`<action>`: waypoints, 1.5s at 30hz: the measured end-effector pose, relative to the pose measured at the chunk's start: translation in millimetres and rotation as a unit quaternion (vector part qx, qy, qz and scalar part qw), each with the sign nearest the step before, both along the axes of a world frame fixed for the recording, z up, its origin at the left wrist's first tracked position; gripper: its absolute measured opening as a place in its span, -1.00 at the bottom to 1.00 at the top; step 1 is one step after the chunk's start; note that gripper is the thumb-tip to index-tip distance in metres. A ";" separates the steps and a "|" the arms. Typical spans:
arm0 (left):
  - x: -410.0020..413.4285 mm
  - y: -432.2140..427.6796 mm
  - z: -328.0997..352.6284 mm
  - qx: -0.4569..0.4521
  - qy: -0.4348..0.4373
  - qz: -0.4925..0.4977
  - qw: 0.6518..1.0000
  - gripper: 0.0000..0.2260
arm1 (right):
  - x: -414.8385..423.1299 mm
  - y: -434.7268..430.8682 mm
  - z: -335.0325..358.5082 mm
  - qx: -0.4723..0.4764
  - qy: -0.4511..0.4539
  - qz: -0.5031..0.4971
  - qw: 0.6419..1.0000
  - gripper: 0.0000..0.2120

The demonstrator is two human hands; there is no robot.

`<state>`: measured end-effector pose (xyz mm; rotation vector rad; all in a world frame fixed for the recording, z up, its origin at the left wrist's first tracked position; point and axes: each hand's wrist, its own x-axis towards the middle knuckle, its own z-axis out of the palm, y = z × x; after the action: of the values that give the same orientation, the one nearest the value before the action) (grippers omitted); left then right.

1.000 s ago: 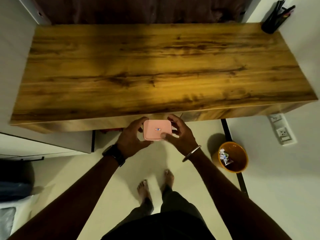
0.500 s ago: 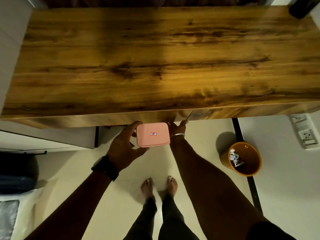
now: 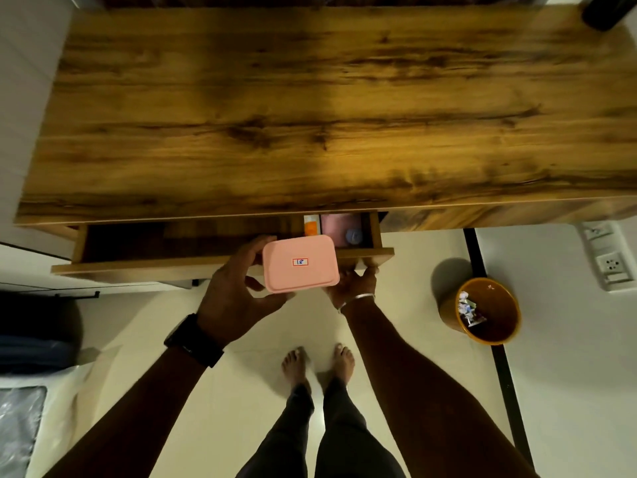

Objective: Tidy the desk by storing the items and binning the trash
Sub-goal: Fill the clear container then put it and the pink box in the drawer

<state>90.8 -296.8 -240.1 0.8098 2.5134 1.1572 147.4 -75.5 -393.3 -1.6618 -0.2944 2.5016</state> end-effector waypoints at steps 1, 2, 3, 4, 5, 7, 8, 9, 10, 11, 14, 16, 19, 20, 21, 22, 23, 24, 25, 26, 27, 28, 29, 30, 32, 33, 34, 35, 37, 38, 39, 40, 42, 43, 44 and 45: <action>1.1 -3.2 2.5 0.004 -0.002 -0.001 1.000 -0.17 | 9.0 -4.5 6.3 -0.012 -0.007 -0.008 1.000 -0.25; 2.3 -5.7 5.2 0.008 -0.005 0.001 1.000 -0.17 | 17.6 -8.0 11.6 -0.019 -0.010 -0.015 1.000 -0.31; 2.2 -7.6 6.0 0.012 -0.011 0.005 1.000 -0.18 | 25.1 -10.0 12.6 -0.028 -0.010 -0.027 0.999 -0.38; 2.8 -9.0 7.2 0.015 -0.018 0.011 1.000 -0.18 | 33.3 -11.6 13.7 -0.042 -0.006 -0.037 0.998 -0.45; 1.8 -10.3 6.7 0.016 -0.025 0.021 0.999 -0.18 | 39.7 -13.4 14.3 -0.050 -0.005 -0.034 0.998 -0.50; -2.7 -11.7 5.8 0.007 -0.041 0.047 0.998 -0.19 | 49.2 -18.5 19.0 -0.041 -0.026 0.026 0.998 -0.55; -5.5 -11.9 4.8 -0.001 -0.050 0.057 0.997 -0.20 | 54.0 -21.1 21.1 -0.021 -0.044 0.097 0.994 -0.58; -8.7 -11.6 3.3 -0.007 -0.064 0.062 0.996 -0.21 | 59.3 -23.2 25.7 0.004 -0.061 0.186 0.981 -0.63; -11.8 -10.4 2.3 -0.013 -0.080 0.064 0.995 -0.22 | 64.3 -25.3 34.8 0.030 -0.066 0.279 0.958 -0.70; -16.3 -9.5 -0.3 -0.020 -0.097 0.065 0.993 -0.23 | 68.2 -26.9 48.0 0.051 -0.059 0.369 0.926 -0.75; -32.0 -6.1 -8.7 -0.059 -0.147 0.045 0.986 -0.25 | 72.8 -25.1 96.2 0.065 -0.005 0.588 0.806 -0.71; -43.3 -4.5 -18.2 -0.097 -0.157 0.008 0.983 -0.27 | 71.6 -22.5 125.3 0.081 0.036 0.667 0.740 -0.70; -53.5 -0.3 -30.7 -0.140 -0.182 -0.045 0.972 -0.30 | 66.9 -20.2 152.4 0.129 0.060 0.693 0.707 -0.72; -54.1 1.8 -33.0 -0.151 -0.191 -0.056 0.968 -0.30 | 65.1 -19.3 156.4 0.139 0.059 0.693 0.705 -0.72; -54.4 3.4 -35.6 -0.157 -0.208 -0.061 0.963 -0.28 | 63.6 -17.9 158.0 0.147 0.054 0.695 0.701 -0.72; -53.9 5.2 -36.4 -0.159 -0.229 -0.064 0.958 -0.25 | 62.1 -17.0 158.3 0.152 0.048 0.697 0.699 -0.72; -54.1 5.8 -38.5 -0.158 -0.251 -0.066 0.953 -0.22 | 61.3 -16.4 157.7 0.154 0.040 0.699 0.698 -0.72; -54.2 6.1 -39.3 -0.157 -0.268 -0.068 0.948 -0.20 | 61.0 -16.5 156.2 0.153 0.034 0.700 0.697 -0.73; -55.0 5.3 -40.9 -0.157 -0.281 -0.070 0.944 -0.20 | 61.2 -17.4 153.1 0.151 0.026 0.700 0.697 -0.74; -55.2 3.8 -41.5 -0.157 -0.291 -0.074 0.941 -0.20 | 61.4 -18.7 149.8 0.148 0.016 0.699 0.699 -0.75; -54.8 1.8 -42.1 -0.158 -0.302 -0.077 0.937 -0.20 | 62.0 -20.7 145.7 0.146 0.004 0.695 0.704 -0.77; -54.1 0.0 -43.7 -0.157 -0.313 -0.079 0.933 -0.22 | 61.8 -22.9 140.0 0.145 -0.010 0.687 0.712 -0.78; -52.8 -2.0 -44.8 -0.156 -0.322 -0.080 0.930 -0.23 | 61.8 -25.3 133.4 0.145 -0.024 0.676 0.722 -0.78; -50.4 -3.1 -46.0 -0.155 -0.328 -0.080 0.928 -0.26 | 61.8 -27.9 126.7 0.144 -0.037 0.662 0.734 -0.79; -46.1 -4.4 -47.5 -0.152 -0.331 -0.080 0.928 -0.29 | 63.6 -33.1 116.0 0.140 -0.049 0.626 0.766 -0.78; -44.8 -4.6 -47.6 -0.146 -0.334 -0.079 0.928 -0.27 | 65.5 -35.8 111.5 0.137 -0.045 0.605 0.783 -0.76; -42.6 -4.5 -45.3 -0.139 -0.335 -0.077 0.929 -0.24 | 68.1 -38.1 107.5 0.132 -0.034 0.582 0.802 -0.73; -40.2 -5.0 -42.0 -0.132 -0.323 -0.062 0.935 -0.23 | 71.1 -39.7 103.8 0.127 -0.023 0.558 0.820 -0.71; -32.7 -7.3 -35.0 -0.106 -0.228 0.015 0.968 -0.40 | 76.8 -41.7 96.0 0.111 -0.007 0.506 0.855 -0.68; -26.0 -10.3 -29.8 -0.081 -0.142 0.076 0.984 -0.57 | 79.4 -43.1 91.8 0.097 -0.003 0.474 0.875 -0.67; -15.7 -13.3 -24.7 -0.044 -0.058 0.142 0.987 -0.70 | 81.8 -45.3 88.5 0.081 -0.005 0.431 0.899 -0.68; -2.4 -16.1 -21.4 0.010 -0.009 0.205 0.979 -0.74 | 84.0 -47.4 84.9 0.059 -0.013 0.373 0.926 -0.69; 29.4 -20.2 -16.5 0.160 -0.126 0.375 0.904 -0.74 | 87.9 -50.9 78.4 0.008 -0.037 0.229 0.973 -0.70; 43.9 -22.6 -17.6 0.230 -0.247 0.468 0.816 -0.74 | 89.4 -51.9 75.6 -0.015 -0.041 0.160 0.986 -0.67; 55.8 -25.4 -20.9 0.284 -0.355 0.535 0.712 -0.76 | 90.1 -52.0 73.9 -0.032 -0.040 0.104 0.993 -0.63; 64.4 -29.6 -28.4 0.322 -0.432 0.570 0.620 -0.80 | 89.7 -52.1 73.6 -0.042 -0.038 0.066 0.996 -0.61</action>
<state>155.2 -326.4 -268.5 -1.3040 1.4787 2.0823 237.1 -127.6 -319.7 -1.8293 -0.3189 2.5826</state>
